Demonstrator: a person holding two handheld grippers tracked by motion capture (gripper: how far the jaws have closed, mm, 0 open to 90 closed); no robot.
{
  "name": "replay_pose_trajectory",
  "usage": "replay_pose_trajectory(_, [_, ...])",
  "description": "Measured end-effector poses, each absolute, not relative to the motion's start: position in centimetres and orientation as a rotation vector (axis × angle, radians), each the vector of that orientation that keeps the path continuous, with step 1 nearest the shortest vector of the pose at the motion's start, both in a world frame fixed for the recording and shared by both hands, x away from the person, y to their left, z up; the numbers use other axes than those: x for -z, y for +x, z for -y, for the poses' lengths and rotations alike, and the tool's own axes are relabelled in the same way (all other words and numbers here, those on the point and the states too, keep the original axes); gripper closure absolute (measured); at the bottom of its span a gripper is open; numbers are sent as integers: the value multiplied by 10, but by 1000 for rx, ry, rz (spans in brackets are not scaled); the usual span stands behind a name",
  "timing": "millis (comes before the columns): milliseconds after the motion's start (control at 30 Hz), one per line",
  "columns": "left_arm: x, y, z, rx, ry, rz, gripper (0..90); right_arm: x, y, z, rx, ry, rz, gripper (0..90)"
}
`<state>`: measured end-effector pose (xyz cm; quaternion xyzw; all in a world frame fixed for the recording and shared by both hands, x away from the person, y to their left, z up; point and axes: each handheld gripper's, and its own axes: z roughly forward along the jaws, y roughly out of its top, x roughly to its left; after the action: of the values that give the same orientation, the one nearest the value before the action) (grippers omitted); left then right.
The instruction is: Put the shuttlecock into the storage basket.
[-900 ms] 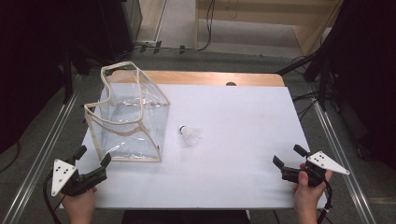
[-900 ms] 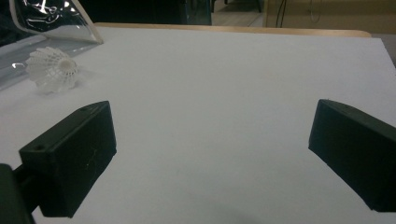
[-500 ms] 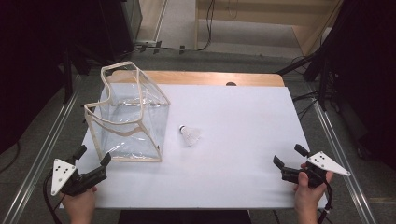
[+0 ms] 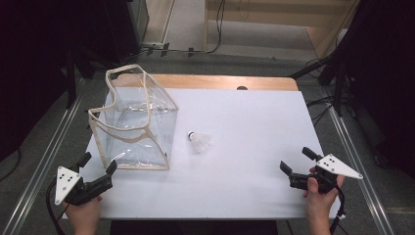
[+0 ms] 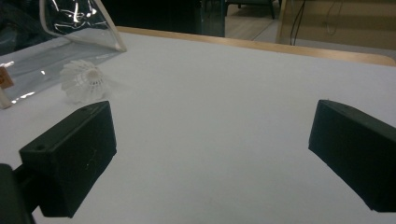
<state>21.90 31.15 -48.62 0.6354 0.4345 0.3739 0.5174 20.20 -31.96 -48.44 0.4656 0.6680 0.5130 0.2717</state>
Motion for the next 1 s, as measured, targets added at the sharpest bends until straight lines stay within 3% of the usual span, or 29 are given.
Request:
replay_pose_trajectory(433, [486,219,-312,-899,1521,-1047,137,458,220,296,-1414,1176,-1834,0])
replay_pose_trajectory(533, [486,219,-312,-896,1518,-1046,137,454,225,289,-1409,1166,-1834,115])
replay_pose_trajectory(733, [486,219,-312,-896,1519,-1045,137,446,235,274,-1416,1132,-1869,149])
replay_pose_trajectory(1000, [486,219,-312,-897,1519,-1045,137,437,249,251,-1350,1091,-1899,429])
